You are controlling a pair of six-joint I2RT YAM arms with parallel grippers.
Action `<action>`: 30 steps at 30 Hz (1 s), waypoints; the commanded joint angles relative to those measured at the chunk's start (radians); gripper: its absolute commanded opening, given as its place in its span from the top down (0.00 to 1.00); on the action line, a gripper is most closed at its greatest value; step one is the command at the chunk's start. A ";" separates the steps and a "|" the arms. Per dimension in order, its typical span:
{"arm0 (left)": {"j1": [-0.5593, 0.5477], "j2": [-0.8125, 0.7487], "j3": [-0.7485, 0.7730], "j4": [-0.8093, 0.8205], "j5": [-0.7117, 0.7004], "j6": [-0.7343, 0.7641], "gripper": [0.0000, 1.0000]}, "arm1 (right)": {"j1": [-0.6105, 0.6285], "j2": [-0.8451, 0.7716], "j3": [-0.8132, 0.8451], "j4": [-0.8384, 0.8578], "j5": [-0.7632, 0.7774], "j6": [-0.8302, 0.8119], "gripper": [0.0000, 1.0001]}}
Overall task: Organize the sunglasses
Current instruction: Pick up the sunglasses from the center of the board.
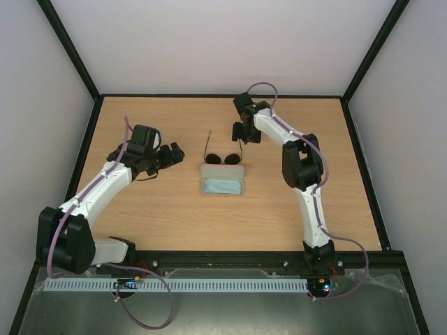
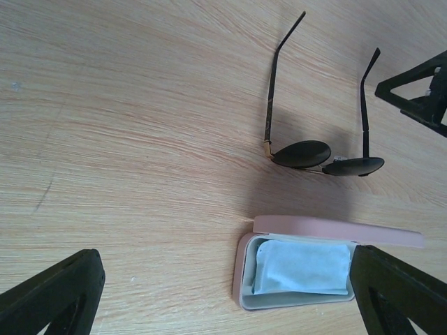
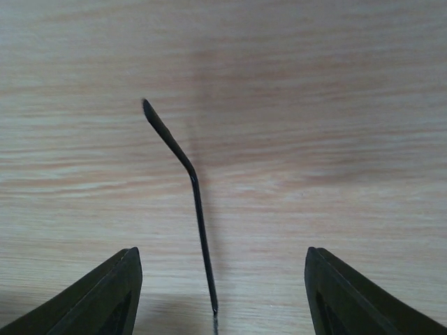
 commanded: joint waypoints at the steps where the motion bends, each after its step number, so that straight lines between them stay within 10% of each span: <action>1: 0.007 0.012 -0.004 0.012 0.027 0.019 0.01 | -0.003 -0.006 -0.052 -0.044 -0.008 0.009 0.36; 30: 0.019 0.019 -0.043 0.040 0.028 0.024 0.01 | 0.059 -0.013 -0.143 -0.026 0.019 0.030 0.61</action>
